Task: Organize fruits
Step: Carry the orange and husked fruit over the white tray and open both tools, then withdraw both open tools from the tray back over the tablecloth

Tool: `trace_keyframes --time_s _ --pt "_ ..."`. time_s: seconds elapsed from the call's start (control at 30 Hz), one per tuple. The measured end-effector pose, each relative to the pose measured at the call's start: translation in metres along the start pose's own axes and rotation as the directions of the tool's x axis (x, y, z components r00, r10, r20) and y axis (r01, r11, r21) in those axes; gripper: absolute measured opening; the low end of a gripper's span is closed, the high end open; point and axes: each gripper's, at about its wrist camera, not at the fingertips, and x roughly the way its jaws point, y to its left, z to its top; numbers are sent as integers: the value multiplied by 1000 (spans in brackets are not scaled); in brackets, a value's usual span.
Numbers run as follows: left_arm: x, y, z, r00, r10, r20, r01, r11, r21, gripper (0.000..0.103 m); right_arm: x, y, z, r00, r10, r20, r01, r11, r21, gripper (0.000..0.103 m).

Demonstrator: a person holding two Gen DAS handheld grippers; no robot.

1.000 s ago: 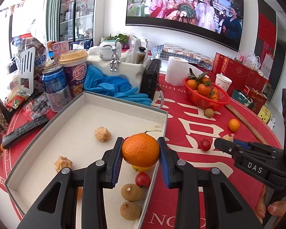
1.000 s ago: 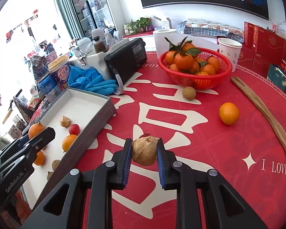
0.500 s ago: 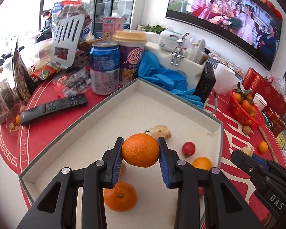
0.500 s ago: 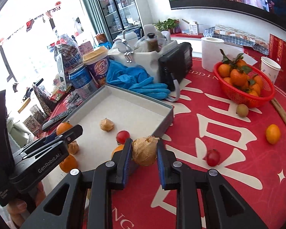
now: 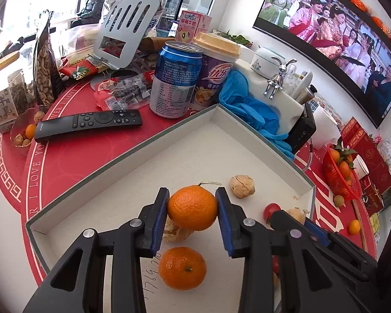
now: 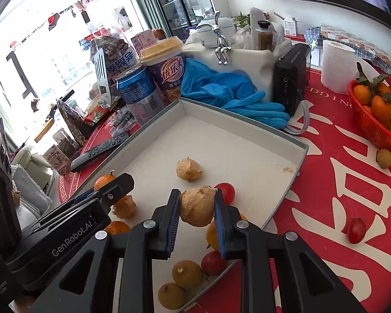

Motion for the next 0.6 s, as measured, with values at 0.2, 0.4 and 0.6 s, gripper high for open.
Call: trace_keyframes --time_s 0.2,0.4,0.6 --pt "-21 9 4 992 23 127 -15 997 -70 82 -1 -5 2 1000 18 12 -18 1000 8 83" --pt "-41 2 4 976 -22 215 34 998 -51 82 -40 -11 4 990 2 142 -3 1000 8 92" --pt "-48 -35 -6 968 -158 193 139 984 108 82 -79 -43 0 980 -97 174 79 991 109 103"
